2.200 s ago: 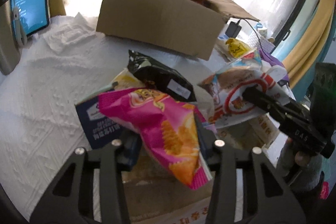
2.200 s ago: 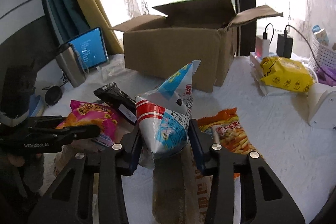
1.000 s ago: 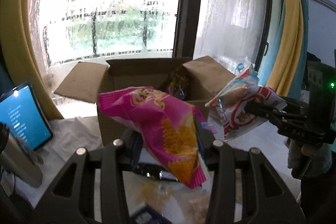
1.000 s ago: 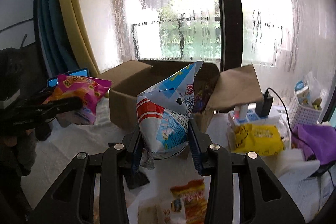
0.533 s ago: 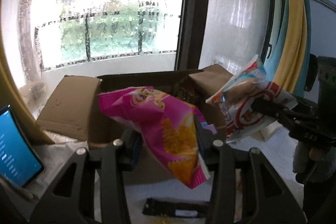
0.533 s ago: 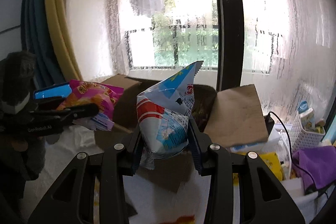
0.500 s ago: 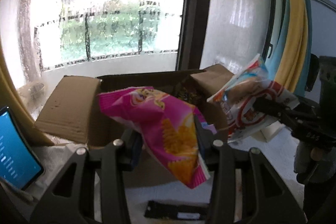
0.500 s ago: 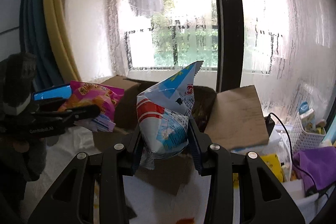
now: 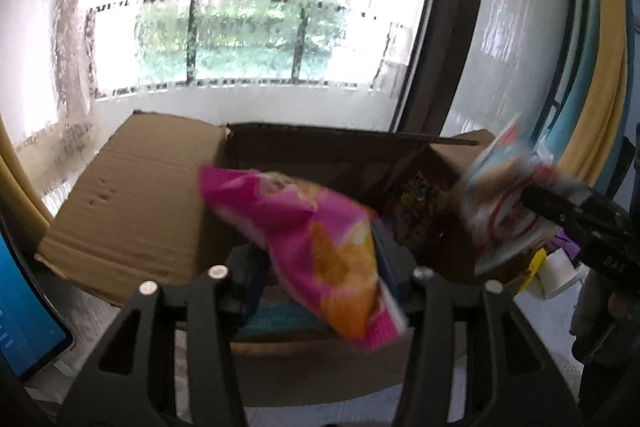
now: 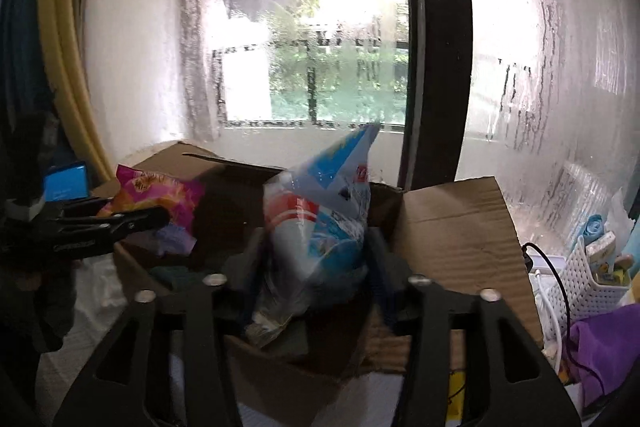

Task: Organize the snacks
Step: 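Carry both bags into the cardboard box and open both grippers, then move both tools back toward the remaining snacks on the table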

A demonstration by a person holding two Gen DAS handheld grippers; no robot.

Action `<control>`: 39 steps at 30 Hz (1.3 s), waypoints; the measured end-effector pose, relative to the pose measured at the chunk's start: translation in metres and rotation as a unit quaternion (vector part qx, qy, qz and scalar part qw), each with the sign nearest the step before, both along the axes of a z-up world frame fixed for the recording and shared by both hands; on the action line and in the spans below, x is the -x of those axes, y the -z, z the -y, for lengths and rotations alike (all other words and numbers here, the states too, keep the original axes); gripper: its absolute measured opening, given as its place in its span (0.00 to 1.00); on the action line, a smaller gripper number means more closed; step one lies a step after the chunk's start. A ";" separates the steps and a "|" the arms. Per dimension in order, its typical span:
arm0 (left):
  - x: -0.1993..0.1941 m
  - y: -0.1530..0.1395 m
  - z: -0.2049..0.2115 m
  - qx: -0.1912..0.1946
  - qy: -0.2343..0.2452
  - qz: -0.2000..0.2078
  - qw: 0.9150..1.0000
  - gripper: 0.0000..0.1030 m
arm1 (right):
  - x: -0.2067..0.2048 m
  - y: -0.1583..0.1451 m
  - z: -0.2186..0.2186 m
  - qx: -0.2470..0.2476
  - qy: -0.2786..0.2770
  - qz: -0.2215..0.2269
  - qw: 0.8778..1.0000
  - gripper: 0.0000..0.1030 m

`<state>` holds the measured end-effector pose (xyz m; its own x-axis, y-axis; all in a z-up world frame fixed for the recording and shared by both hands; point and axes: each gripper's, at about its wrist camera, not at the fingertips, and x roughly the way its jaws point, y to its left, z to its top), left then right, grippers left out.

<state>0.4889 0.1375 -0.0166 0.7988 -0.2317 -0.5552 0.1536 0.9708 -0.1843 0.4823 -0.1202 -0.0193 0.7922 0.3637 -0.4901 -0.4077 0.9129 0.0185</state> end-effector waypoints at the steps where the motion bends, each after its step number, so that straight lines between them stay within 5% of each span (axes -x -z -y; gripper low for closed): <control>1: 0.001 0.000 0.001 0.000 0.000 0.001 1.000 0.63 | 0.000 0.000 0.002 -0.003 0.002 0.000 1.000 0.68; 4: 0.005 -0.002 0.004 0.005 0.002 0.007 1.000 0.73 | 0.005 -0.002 0.004 -0.006 0.004 -0.002 1.000 0.68; 27: 0.129 -0.045 0.050 -0.001 0.031 0.031 0.999 0.74 | 0.109 -0.019 0.039 -0.011 -0.009 -0.007 1.000 0.68; 39: 0.188 -0.029 0.072 0.000 0.045 0.016 0.999 0.74 | 0.154 -0.007 0.067 -0.016 -0.006 -0.024 1.000 0.68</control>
